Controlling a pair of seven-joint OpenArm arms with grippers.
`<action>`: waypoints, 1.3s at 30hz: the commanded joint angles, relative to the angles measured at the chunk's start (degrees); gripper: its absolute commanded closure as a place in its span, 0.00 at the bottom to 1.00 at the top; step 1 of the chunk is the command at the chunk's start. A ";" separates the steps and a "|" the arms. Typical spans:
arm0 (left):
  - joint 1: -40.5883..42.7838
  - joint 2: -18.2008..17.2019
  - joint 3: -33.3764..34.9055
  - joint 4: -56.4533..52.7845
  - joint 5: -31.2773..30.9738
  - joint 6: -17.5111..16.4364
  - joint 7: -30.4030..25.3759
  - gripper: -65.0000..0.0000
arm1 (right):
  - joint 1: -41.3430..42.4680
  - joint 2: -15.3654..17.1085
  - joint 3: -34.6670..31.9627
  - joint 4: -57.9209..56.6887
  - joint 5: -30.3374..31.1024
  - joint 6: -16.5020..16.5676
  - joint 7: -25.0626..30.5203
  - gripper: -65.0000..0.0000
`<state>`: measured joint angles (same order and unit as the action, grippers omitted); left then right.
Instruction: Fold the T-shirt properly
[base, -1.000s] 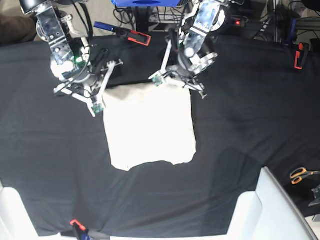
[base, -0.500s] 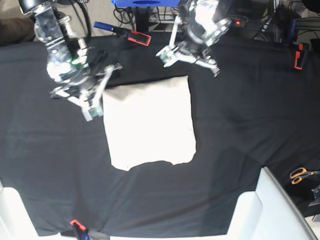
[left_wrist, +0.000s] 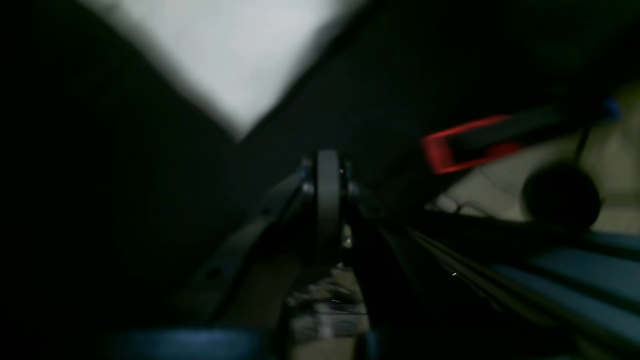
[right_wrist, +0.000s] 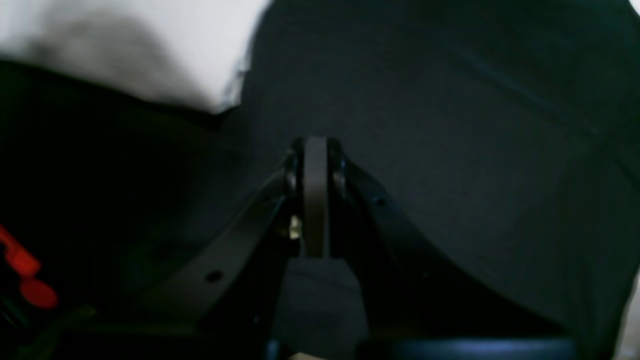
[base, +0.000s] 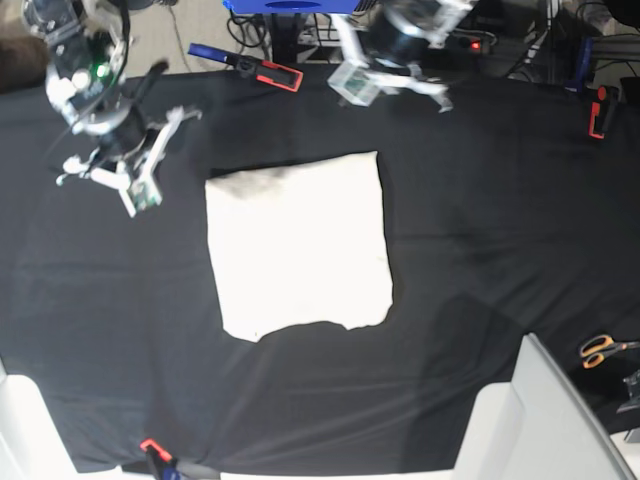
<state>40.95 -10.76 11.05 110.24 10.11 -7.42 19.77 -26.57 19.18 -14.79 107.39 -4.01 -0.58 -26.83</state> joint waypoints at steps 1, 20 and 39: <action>0.41 -1.41 -0.54 0.49 -2.33 -0.18 -1.88 1.00 | -1.08 0.38 0.68 0.78 -2.36 -0.43 1.99 0.98; 12.11 -2.38 -0.72 -10.32 2.15 -0.10 -11.64 1.00 | -12.33 -2.87 11.84 -5.72 2.47 -0.17 7.62 0.98; -1.26 2.72 -0.81 -55.42 1.72 -0.10 -12.60 1.00 | -3.63 -5.60 13.34 -58.12 12.32 0.01 7.71 0.98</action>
<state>38.59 -8.03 10.20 53.56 11.99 -7.46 8.19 -29.50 13.10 -1.52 47.88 8.62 -0.21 -19.68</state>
